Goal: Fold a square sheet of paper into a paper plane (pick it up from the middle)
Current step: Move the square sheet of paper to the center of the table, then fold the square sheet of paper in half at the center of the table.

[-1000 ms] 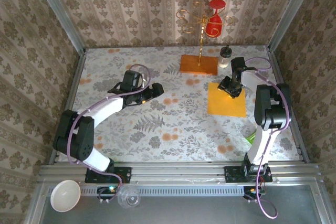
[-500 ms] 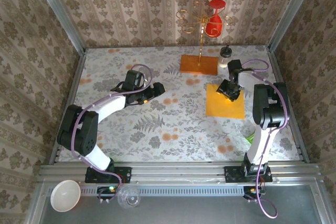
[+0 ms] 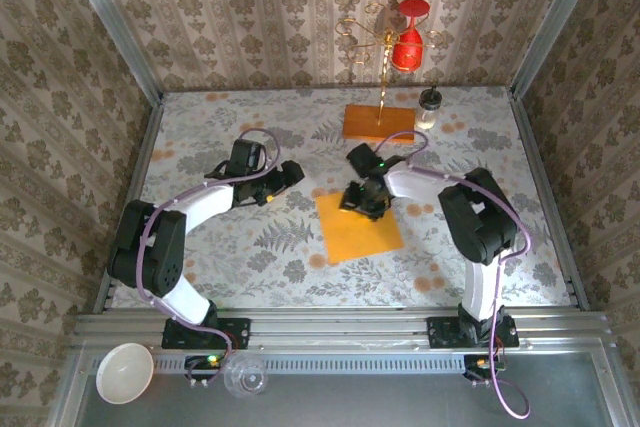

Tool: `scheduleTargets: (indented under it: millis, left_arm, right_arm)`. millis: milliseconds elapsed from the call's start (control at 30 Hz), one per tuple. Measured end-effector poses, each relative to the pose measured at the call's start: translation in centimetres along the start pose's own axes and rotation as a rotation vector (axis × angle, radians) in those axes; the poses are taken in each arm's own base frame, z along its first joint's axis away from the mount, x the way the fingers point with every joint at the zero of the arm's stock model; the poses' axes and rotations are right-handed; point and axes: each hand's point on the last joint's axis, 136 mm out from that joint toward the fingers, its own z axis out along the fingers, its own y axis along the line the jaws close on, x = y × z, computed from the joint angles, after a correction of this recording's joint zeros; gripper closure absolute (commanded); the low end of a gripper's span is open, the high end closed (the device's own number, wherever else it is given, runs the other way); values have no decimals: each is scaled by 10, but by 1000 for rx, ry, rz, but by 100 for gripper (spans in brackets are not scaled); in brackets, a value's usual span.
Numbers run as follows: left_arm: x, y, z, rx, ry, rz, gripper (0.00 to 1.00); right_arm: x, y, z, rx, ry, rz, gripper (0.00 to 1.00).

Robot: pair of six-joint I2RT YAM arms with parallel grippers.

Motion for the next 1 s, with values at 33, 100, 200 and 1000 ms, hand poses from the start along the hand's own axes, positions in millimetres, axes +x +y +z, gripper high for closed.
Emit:
scheduleTargets:
  millis: [33, 100, 200, 1000]
  left_arm:
    - [3, 3, -1, -6, 4, -3, 10]
    - [7, 5, -4, -10, 7, -9, 14]
    - [10, 4, -12, -8, 6, -13, 20]
    - [110, -5, 26, -91, 245, -29, 59]
  right_arm:
    - [10, 13, 4, -27, 9, -11, 48]
    - [25, 32, 8, -69, 32, -28, 48]
    - [29, 38, 7, -88, 40, -23, 48]
    - [-35, 2, 0, 4, 41, -146, 57]
